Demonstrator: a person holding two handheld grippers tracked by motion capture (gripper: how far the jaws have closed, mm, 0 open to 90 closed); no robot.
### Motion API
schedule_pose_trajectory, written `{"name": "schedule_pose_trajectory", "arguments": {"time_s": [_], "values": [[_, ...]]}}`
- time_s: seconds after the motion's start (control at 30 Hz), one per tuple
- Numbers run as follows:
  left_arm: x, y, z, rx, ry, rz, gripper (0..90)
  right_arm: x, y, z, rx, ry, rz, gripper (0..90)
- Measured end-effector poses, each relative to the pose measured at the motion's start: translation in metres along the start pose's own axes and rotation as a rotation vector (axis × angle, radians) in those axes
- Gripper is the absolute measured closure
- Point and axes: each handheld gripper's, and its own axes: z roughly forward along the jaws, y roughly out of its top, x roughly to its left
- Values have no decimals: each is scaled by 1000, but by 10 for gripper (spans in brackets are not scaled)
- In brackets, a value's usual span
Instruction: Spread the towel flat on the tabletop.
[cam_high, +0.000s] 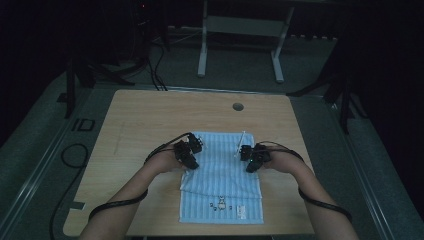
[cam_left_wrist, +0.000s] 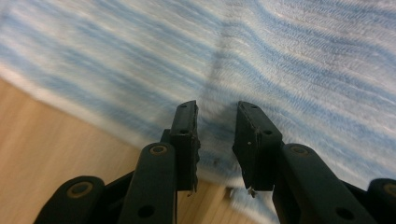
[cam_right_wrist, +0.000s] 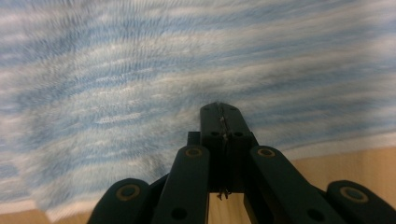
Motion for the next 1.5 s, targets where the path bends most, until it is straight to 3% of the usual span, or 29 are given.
{"name": "schedule_pose_trajectory", "arguments": {"time_s": [0.03,0.37,0.6,0.83,0.9,0.97,1.03,1.1,1.23,1.33,1.4,1.5], "values": [[-5,-4,6,24,-4,12,695,5,-1,1,-11,8,-7,895],[-35,-30,-1,-1,-41,32,695,37,-11,1,-35,18,-47,893],[-56,-46,-6,-9,-63,50,695,61,-18,2,-44,56,-77,890],[-72,-53,-8,20,-121,82,695,80,-19,3,-34,111,-98,890],[-74,-53,-10,24,-122,94,688,85,-18,2,-22,124,-115,843],[-71,-53,-13,4,-91,103,635,86,-19,0,-26,104,-131,800],[-66,-52,-16,-32,-60,92,582,79,-19,-4,-39,54,-112,799],[-59,-50,-15,-30,-35,78,556,71,-19,-5,-32,21,-94,789],[-49,-46,-6,-15,-25,61,507,58,-19,-1,-30,-3,-66,680],[-49,-44,-3,-24,-22,65,502,57,-19,1,-46,-6,-56,693],[-50,-42,-3,-23,-26,65,604,57,-19,1,-40,-9,-58,806],[-53,-39,-4,-6,-37,89,793,59,-17,2,-29,9,-74,859]]}}
